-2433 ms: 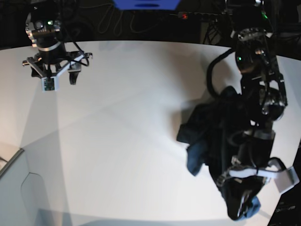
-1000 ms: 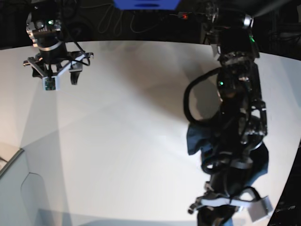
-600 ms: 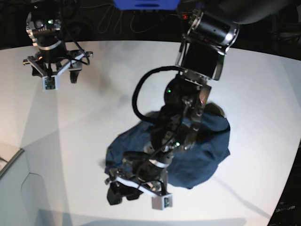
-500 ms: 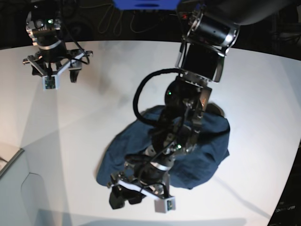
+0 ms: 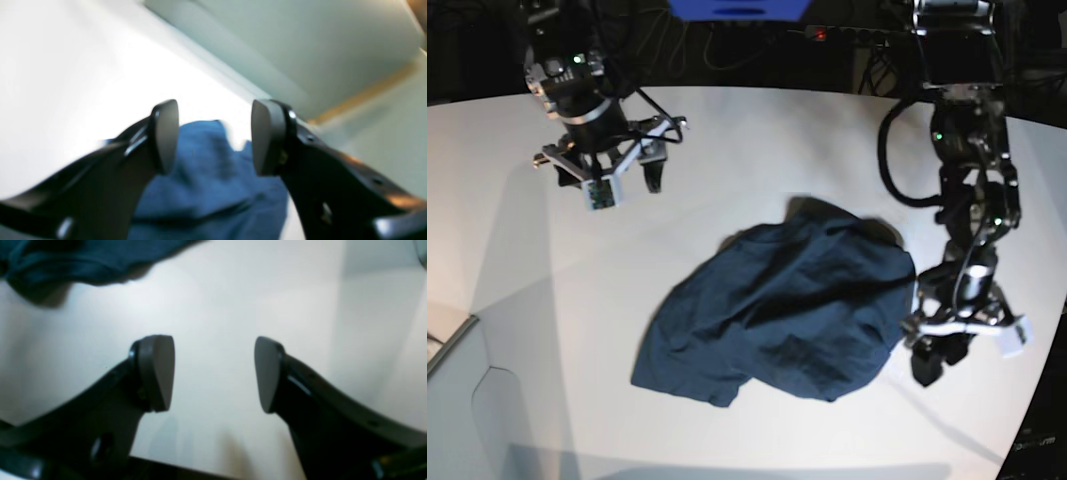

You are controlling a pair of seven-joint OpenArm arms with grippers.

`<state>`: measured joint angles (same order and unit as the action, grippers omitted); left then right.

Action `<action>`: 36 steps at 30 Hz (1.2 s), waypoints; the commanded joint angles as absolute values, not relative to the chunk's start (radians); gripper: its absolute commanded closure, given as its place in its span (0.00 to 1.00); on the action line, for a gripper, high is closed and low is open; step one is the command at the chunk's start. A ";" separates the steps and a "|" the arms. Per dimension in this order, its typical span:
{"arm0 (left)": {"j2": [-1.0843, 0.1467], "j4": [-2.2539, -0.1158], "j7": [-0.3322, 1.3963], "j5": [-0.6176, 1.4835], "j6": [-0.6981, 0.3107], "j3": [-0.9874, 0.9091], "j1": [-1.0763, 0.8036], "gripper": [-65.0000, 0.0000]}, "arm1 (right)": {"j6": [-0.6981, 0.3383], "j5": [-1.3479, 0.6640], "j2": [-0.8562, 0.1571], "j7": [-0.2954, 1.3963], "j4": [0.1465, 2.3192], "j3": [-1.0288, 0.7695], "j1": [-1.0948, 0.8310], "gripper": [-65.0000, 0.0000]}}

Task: Layout the t-shirt on the table in an organized manner, then fold the t-shirt properly
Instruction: 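Move the right gripper to the shirt edge and grasp it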

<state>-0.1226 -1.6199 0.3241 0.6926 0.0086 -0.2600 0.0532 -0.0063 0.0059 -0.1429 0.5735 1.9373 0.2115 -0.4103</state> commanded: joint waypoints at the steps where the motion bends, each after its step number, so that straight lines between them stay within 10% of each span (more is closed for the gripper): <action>1: -0.139 -1.652 0.303 0.697 -0.002 -0.303 0.036 0.49 | -0.007 0.005 -0.136 0.552 1.933 0.231 -0.390 0.41; 10: -0.148 -1.685 0.311 0.697 -0.004 -0.576 -0.163 0.49 | -0.007 0.005 -0.082 0.552 1.656 0.394 -0.147 0.35; 36: -0.142 -1.687 0.311 0.697 -0.004 -0.587 -0.346 0.49 | -0.007 0.004 -0.013 0.437 1.029 0.661 0.306 0.35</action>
